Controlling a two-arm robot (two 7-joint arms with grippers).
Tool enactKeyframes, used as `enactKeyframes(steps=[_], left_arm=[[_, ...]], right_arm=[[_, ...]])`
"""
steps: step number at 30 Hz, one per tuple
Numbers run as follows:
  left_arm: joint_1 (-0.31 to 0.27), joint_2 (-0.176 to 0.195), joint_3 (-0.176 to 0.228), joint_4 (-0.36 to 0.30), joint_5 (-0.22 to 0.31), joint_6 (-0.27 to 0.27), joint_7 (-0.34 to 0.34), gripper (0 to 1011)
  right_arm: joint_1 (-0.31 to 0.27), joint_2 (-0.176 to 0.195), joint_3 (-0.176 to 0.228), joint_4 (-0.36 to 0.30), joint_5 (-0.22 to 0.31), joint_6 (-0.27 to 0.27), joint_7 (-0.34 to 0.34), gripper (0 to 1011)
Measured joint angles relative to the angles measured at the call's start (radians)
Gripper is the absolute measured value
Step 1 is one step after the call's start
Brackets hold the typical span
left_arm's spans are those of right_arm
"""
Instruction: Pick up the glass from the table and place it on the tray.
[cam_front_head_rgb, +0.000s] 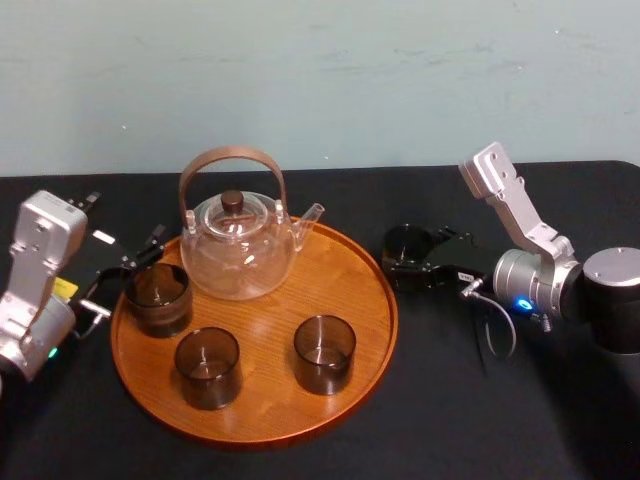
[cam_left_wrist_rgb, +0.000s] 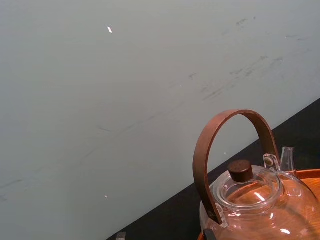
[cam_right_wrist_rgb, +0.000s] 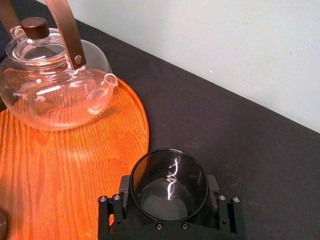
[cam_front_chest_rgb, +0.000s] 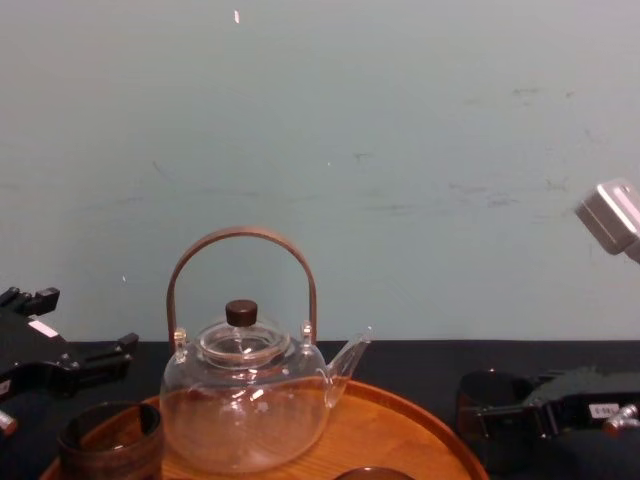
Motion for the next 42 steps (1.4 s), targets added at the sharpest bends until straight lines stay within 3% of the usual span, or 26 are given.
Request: enactKeyframes(steps=[5, 15, 25, 32, 42], left_arm=[[0.000, 0.000, 0.000, 0.000, 0.000, 0.000, 0.000, 1001], [0.000, 0.000, 0.000, 0.000, 0.000, 0.000, 0.000, 1001], [0.000, 0.000, 0.000, 0.000, 0.000, 0.000, 0.000, 1001], [0.000, 0.000, 0.000, 0.000, 0.000, 0.000, 0.000, 1001], [0.000, 0.000, 0.000, 0.000, 0.000, 0.000, 0.000, 1001]], right_arm=[[-0.013, 0.013, 0.011, -0.030, 0.010, 0.003, 0.009, 902], [-0.044, 0.056, 0.047, -0.155, 0.047, 0.015, 0.014, 902], [-0.044, 0.085, 0.053, -0.246, 0.065, 0.020, 0.014, 902], [-0.035, 0.101, 0.040, -0.297, 0.074, 0.021, 0.024, 902], [-0.020, 0.093, -0.011, -0.303, 0.073, 0.018, 0.040, 902]])
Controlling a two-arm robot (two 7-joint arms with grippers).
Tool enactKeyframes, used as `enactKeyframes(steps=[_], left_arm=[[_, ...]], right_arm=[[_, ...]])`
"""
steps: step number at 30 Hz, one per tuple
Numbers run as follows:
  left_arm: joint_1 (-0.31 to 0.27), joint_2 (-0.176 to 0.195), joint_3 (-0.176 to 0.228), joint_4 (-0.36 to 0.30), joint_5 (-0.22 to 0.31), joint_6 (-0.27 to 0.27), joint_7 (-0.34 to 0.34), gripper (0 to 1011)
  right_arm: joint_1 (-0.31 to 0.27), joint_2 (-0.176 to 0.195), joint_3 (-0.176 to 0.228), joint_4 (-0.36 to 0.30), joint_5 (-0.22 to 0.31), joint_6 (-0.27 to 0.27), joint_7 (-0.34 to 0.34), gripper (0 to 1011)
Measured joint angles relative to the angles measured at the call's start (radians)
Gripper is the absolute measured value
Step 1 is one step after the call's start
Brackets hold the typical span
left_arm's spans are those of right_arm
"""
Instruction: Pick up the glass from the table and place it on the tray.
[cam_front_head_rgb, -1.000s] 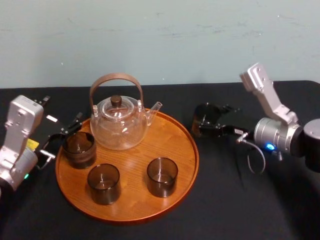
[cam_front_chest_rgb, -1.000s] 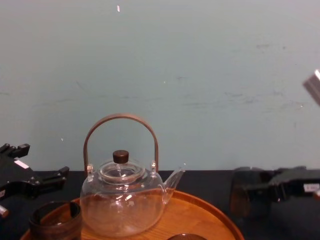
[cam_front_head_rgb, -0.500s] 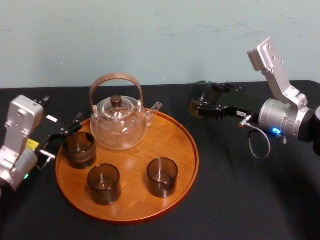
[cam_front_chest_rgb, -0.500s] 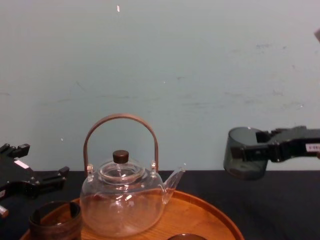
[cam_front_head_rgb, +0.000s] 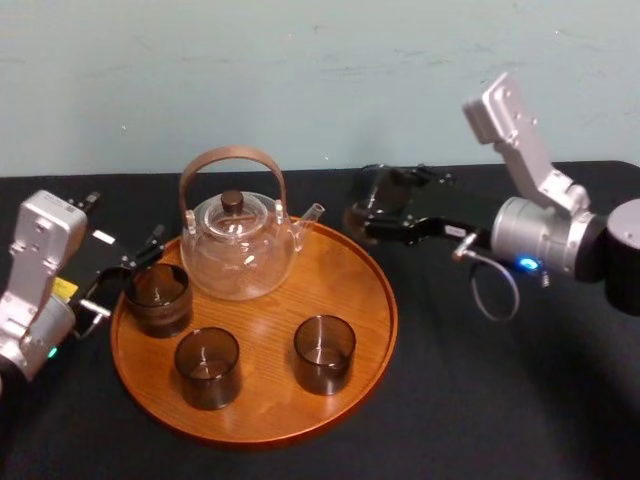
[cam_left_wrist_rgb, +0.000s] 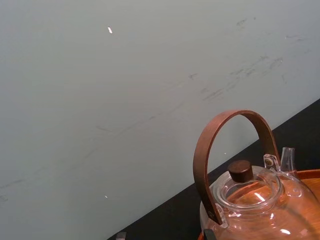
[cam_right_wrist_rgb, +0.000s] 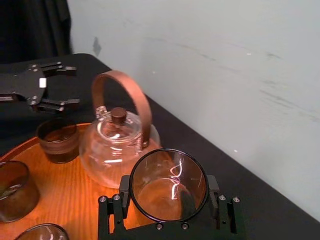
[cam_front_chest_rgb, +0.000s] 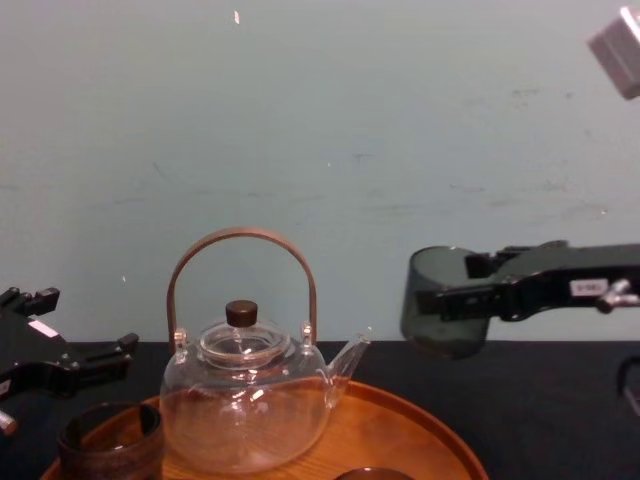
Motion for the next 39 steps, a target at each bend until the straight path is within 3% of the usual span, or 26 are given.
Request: enactKeyframes(steps=[18, 39], left_arm=[[0.000, 0.000, 0.000, 0.000, 0.000, 0.000, 0.000, 1001], [0.000, 0.000, 0.000, 0.000, 0.000, 0.000, 0.000, 1001]], right_arm=[[0.026, -0.044, -0.085, 0.076, -0.026, -0.033, 0.024, 902], [0.051, -0.094, -0.106, 0.203, -0.085, -0.082, 0.021, 902]])
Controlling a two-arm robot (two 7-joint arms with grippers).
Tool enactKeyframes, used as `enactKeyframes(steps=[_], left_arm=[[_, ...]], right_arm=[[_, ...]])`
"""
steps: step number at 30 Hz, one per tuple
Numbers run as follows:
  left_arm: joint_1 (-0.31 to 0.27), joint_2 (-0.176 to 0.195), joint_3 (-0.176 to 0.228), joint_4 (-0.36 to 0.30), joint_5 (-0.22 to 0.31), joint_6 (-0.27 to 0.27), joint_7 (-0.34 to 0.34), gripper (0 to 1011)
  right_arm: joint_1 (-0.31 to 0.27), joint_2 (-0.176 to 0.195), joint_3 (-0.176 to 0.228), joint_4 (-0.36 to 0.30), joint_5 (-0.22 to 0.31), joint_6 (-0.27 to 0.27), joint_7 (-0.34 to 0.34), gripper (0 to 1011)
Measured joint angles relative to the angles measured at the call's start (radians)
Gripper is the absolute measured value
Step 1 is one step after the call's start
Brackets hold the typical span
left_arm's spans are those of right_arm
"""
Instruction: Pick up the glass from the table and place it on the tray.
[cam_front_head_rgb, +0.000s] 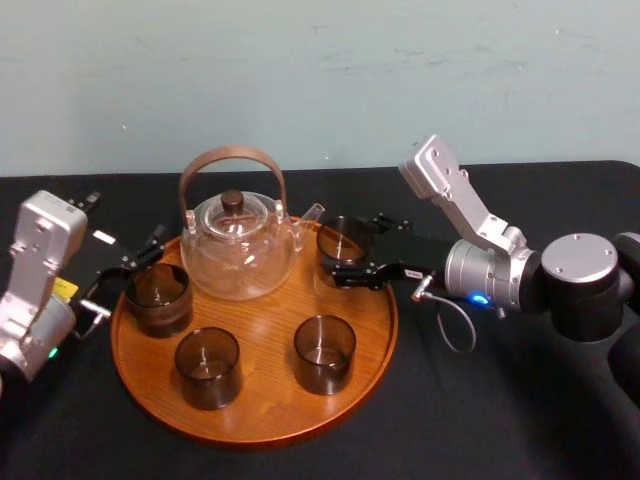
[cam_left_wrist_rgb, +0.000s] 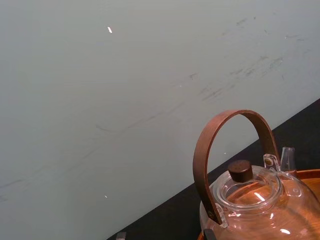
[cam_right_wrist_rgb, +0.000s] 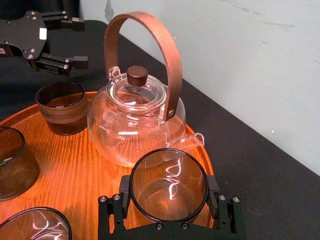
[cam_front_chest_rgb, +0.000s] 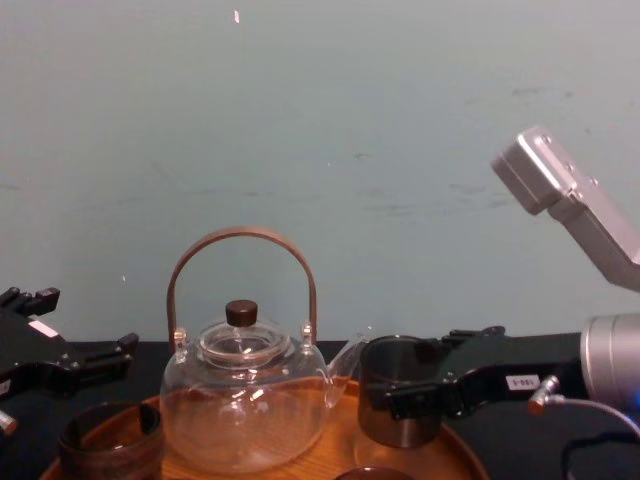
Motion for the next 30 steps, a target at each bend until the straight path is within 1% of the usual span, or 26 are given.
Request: enactKeyframes(steps=[10, 30], left_arm=[[0.000, 0.000, 0.000, 0.000, 0.000, 0.000, 0.000, 1001], [0.000, 0.000, 0.000, 0.000, 0.000, 0.000, 0.000, 1001]], right_arm=[[0.003, -0.012, -0.001, 0.022, -0.016, -0.002, 0.006, 902], [-0.001, -0.020, 0.003, 0.027, -0.036, 0.014, 0.009, 903]])
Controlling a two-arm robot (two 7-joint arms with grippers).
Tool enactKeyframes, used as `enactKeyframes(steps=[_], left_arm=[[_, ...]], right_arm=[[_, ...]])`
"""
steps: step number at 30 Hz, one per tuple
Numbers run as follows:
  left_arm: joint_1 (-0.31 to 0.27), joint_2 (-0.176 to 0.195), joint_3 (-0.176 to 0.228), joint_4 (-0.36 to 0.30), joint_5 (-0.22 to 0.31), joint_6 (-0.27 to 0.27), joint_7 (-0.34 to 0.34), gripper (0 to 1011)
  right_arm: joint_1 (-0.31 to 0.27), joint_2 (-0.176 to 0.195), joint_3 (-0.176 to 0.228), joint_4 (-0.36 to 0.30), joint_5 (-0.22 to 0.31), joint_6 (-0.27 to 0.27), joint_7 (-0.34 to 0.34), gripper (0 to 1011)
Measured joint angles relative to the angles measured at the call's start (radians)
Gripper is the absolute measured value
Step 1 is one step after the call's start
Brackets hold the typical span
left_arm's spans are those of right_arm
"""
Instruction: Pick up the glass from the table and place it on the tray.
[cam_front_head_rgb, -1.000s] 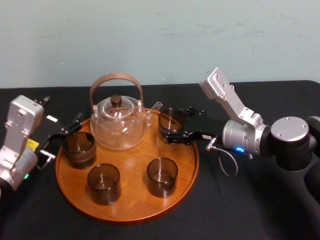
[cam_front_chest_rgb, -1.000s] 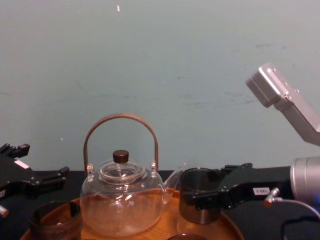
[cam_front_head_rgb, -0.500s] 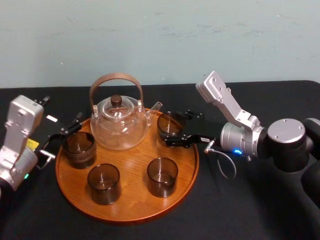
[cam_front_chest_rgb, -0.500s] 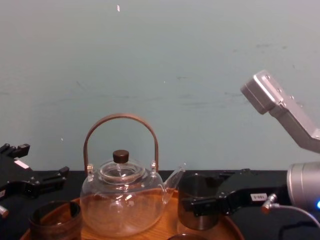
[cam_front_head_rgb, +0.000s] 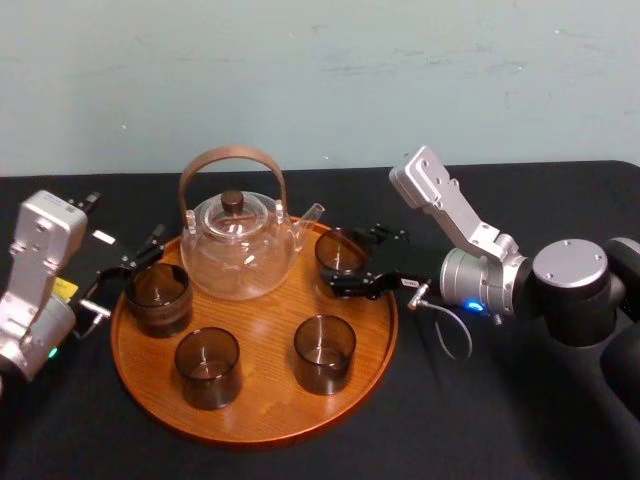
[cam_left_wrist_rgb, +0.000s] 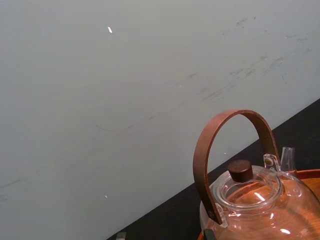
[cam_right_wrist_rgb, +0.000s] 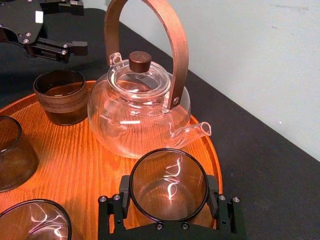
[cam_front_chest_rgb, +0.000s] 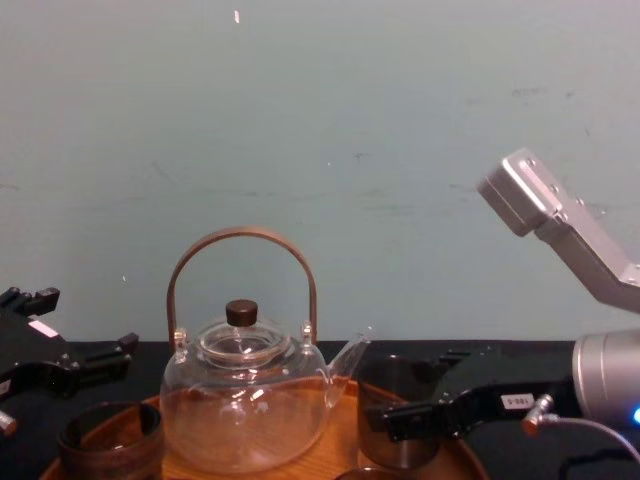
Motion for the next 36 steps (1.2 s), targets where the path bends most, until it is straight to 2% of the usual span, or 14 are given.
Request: enactKeyframes(steps=[31, 36], left_arm=[[0.000, 0.000, 0.000, 0.000, 0.000, 0.000, 0.000, 1001], [0.000, 0.000, 0.000, 0.000, 0.000, 0.000, 0.000, 1001]], right_arm=[[-0.002, -0.002, 0.001, 0.000, -0.011, 0.008, -0.005, 903], [-0.002, -0.002, 0.001, 0.000, -0.010, 0.008, -0.005, 970]])
